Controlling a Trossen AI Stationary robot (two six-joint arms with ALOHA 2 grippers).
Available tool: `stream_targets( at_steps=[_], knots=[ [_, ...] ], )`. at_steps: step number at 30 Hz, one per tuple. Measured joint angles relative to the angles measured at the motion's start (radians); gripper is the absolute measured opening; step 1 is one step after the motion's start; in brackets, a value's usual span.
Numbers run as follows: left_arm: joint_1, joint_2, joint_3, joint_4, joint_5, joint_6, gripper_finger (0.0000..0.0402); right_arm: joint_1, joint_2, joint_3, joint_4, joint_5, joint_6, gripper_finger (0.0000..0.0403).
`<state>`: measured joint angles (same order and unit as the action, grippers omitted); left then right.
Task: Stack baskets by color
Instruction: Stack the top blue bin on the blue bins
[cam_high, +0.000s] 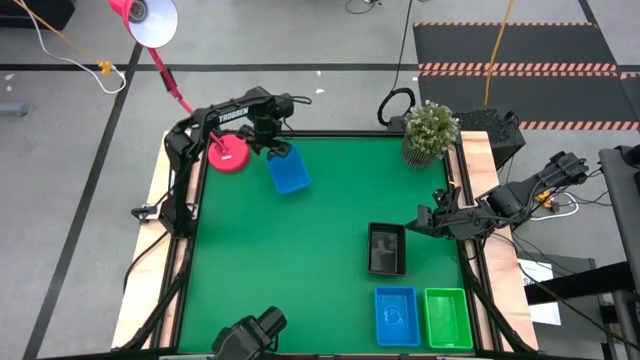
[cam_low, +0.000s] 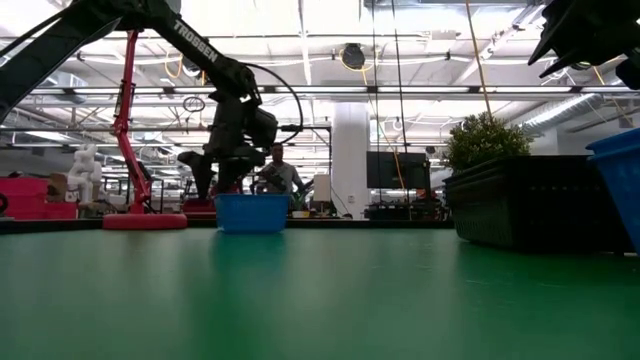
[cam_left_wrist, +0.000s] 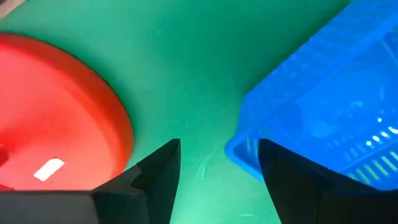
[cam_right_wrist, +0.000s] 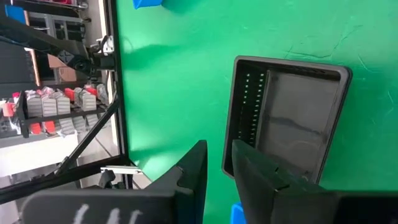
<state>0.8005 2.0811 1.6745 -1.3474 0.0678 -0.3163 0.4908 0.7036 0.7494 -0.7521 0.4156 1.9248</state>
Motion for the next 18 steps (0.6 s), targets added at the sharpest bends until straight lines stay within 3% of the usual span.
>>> stream_targets(
  at_steps=[5, 11, 15, 18],
  knots=[
    [-0.016, -0.02, 0.0, 0.011, 0.008, 0.058, 0.0197, 0.0, 0.0, 0.0, 0.0, 0.0, -0.02, 0.007],
    [-0.066, -0.071, 0.001, 0.14, -0.071, 0.278, 0.0174, 0.0, 0.0, 0.0, -0.018, 0.0, -0.025, 0.007],
    [-0.092, -0.043, 0.0, 0.189, -0.066, 0.433, 0.0161, 0.0, 0.0, 0.0, -0.035, 0.0, -0.025, 0.007],
    [-0.097, -0.01, -0.003, 0.19, -0.073, 0.446, 0.0152, 0.0, 0.0, 0.0, -0.025, 0.0, -0.025, 0.007]
  ],
)
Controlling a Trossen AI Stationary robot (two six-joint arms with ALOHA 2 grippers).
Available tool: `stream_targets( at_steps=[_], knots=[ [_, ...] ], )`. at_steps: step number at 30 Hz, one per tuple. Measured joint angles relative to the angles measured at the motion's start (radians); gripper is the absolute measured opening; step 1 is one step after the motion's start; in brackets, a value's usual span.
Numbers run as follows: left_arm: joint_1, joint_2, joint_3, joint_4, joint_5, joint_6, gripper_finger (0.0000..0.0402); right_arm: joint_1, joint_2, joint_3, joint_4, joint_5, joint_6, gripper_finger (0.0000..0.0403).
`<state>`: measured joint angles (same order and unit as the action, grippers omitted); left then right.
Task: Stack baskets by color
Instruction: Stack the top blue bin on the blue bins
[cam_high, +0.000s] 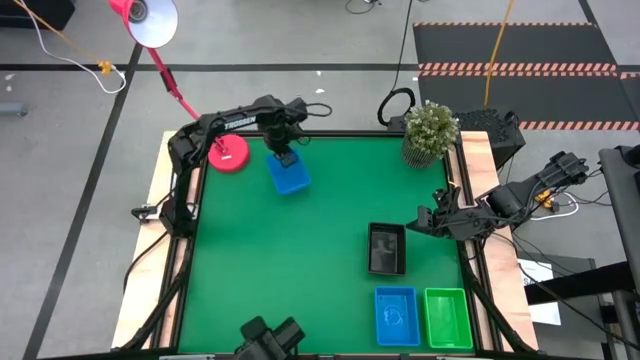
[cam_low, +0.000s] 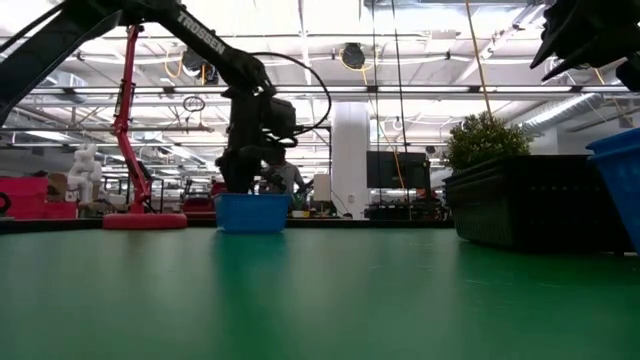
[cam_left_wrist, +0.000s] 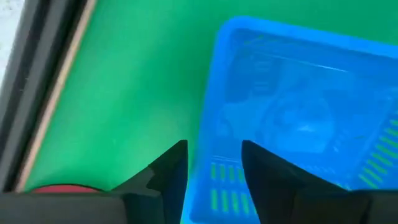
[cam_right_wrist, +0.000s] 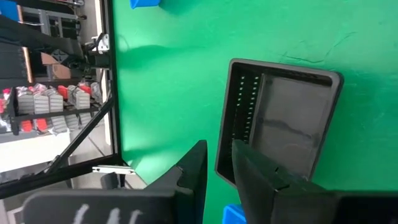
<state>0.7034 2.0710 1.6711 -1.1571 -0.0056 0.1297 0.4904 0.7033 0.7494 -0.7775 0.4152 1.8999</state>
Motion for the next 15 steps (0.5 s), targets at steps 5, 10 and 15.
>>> stream_targets(
  at_steps=[5, 10, 15],
  knots=[
    [-0.002, 0.004, 0.002, 0.06, -0.023, 0.0, 0.0111, 0.0, 0.0, 0.0, 0.025, 0.001, 0.001, 0.007],
    [-0.004, 0.005, 0.002, 0.078, -0.02, 0.019, 0.0056, 0.0, 0.0, 0.0, 0.039, 0.0, 0.001, 0.007],
    [-0.001, 0.005, 0.002, 0.097, -0.017, 0.034, 0.0017, 0.0, 0.0, 0.0, 0.052, 0.0, 0.0, 0.007]
  ],
)
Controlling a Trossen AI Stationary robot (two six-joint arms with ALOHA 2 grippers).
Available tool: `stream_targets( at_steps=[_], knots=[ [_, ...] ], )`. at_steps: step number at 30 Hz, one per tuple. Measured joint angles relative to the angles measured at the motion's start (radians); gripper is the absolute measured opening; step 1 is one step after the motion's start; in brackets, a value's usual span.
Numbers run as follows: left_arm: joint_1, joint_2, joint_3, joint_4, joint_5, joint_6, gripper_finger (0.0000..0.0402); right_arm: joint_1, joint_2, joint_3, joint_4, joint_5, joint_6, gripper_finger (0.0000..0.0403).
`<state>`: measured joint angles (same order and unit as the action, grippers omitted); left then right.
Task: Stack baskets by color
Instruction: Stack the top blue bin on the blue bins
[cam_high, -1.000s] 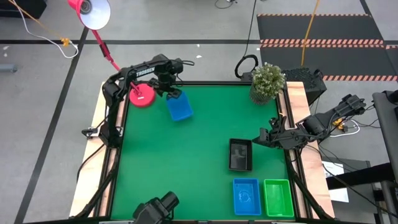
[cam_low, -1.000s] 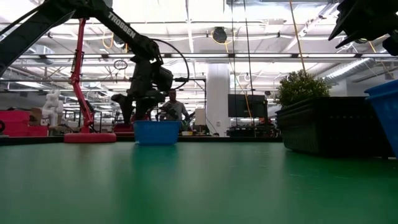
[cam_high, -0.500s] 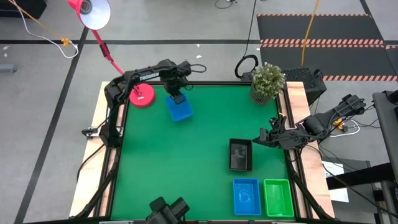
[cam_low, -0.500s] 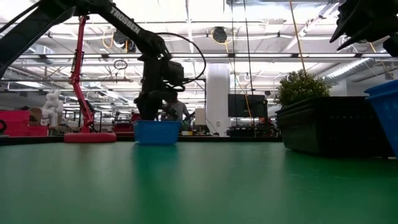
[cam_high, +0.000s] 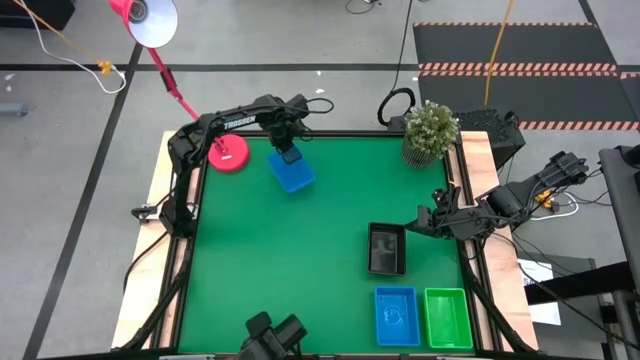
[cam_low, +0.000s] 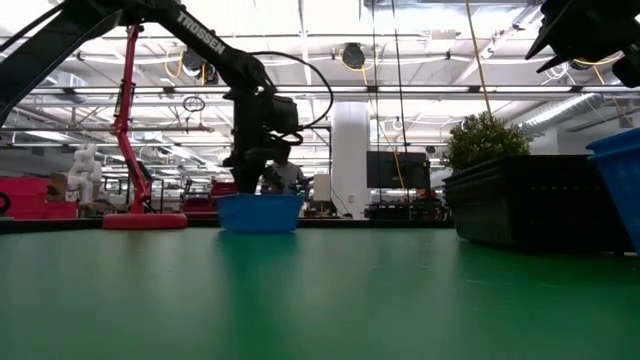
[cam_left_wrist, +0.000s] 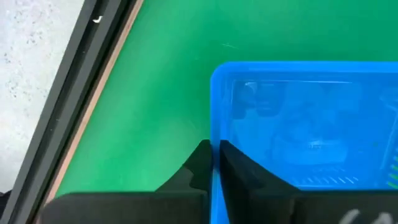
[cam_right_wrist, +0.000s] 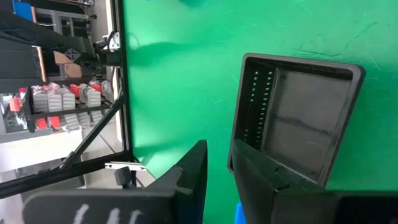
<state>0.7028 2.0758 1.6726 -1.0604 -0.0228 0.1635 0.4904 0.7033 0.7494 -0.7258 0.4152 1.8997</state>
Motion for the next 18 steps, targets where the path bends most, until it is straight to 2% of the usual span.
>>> stream_targets(
  at_steps=[4, 10, 13, 15, 18],
  knots=[
    [0.004, 0.0, 0.0, -0.011, 0.023, -0.015, 0.0022, 0.0, 0.0, 0.0, 0.0, 0.0, -0.007, 0.007],
    [0.004, 0.0, -0.001, -0.036, 0.014, -0.053, 0.011, 0.0, 0.0, 0.0, 0.0, 0.0, -0.026, 0.007],
    [0.004, -0.001, -0.045, 0.072, 0.014, -0.042, 0.014, 0.0, 0.0, 0.0, 0.0, 0.0, -0.041, 0.007],
    [0.004, 0.003, -0.054, 0.074, 0.004, -0.041, 0.0141, 0.0, 0.0, 0.0, -0.004, 0.0, -0.054, 0.007],
    [-0.001, -0.005, -0.045, 0.052, -0.03, -0.044, 0.0104, 0.0, 0.0, 0.0, -0.004, 0.0, -0.055, 0.007]
  ],
)
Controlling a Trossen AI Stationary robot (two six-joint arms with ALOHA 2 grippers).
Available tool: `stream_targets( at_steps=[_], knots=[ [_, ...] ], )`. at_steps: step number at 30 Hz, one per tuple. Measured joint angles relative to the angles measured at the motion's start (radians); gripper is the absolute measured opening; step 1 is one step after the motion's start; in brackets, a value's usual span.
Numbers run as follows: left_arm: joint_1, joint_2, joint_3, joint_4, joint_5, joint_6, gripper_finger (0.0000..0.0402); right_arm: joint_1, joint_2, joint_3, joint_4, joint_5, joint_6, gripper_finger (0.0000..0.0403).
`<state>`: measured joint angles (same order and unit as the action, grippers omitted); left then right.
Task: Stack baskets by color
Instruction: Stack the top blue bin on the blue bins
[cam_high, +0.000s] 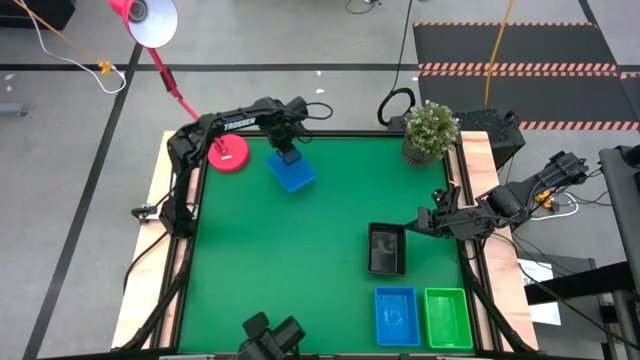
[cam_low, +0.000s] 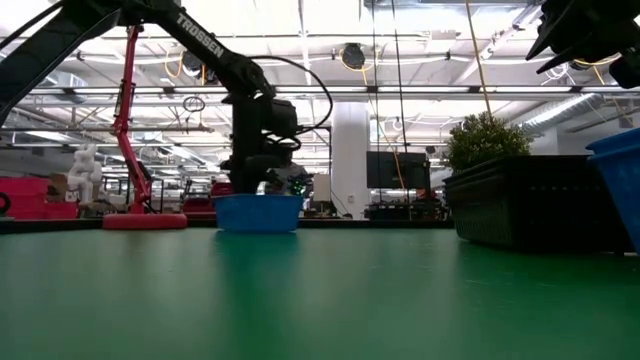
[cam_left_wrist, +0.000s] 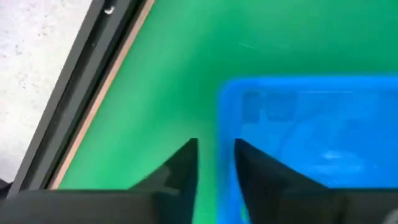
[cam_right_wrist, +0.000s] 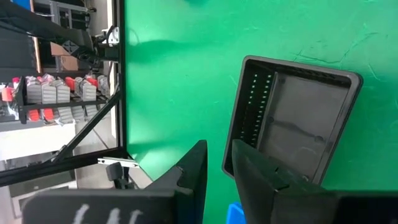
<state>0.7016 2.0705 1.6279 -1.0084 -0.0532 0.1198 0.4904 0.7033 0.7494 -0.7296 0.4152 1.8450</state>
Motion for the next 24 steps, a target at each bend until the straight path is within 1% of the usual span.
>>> stream_targets(
  at_steps=[3, 4, 7, 10, 14, 16, 20, 24],
  knots=[
    [-0.001, -0.014, 0.0, -0.034, 0.003, 0.021, 0.0031, 0.0, 0.0, 0.0, 0.0, 0.0, -0.01, 0.007],
    [-0.001, -0.015, 0.001, -0.036, 0.015, 0.02, 0.0018, 0.0, 0.0, 0.0, 0.0, 0.0, -0.015, 0.007],
    [-0.005, -0.024, 0.001, -0.078, 0.049, -0.013, 0.0015, 0.0, 0.0, 0.0, 0.0, 0.0, -0.024, 0.007],
    [-0.032, -0.066, 0.0, -0.098, 0.062, -0.068, 0.0008, 0.0, 0.0, 0.0, 0.0, 0.002, -0.027, 0.007],
    [-0.107, -0.162, 0.0, -0.087, 0.085, -0.134, 0.0008, 0.0, 0.0, 0.0, 0.009, 0.055, -0.049, 0.007],
    [-0.161, -0.21, 0.0, -0.082, 0.087, -0.171, 0.0006, -0.008, -0.005, 0.0, 0.029, 0.057, -0.075, 0.007],
    [-0.289, -0.281, 0.0, -0.085, 0.087, -0.299, 0.0006, -0.043, -0.011, 0.003, 0.114, 0.046, -0.22, 0.007],
    [-0.439, -0.308, 0.0, -0.075, 0.079, -0.432, 0.0006, -0.097, -0.005, 0.052, 0.172, -0.002, -0.431, 0.007]
  ],
)
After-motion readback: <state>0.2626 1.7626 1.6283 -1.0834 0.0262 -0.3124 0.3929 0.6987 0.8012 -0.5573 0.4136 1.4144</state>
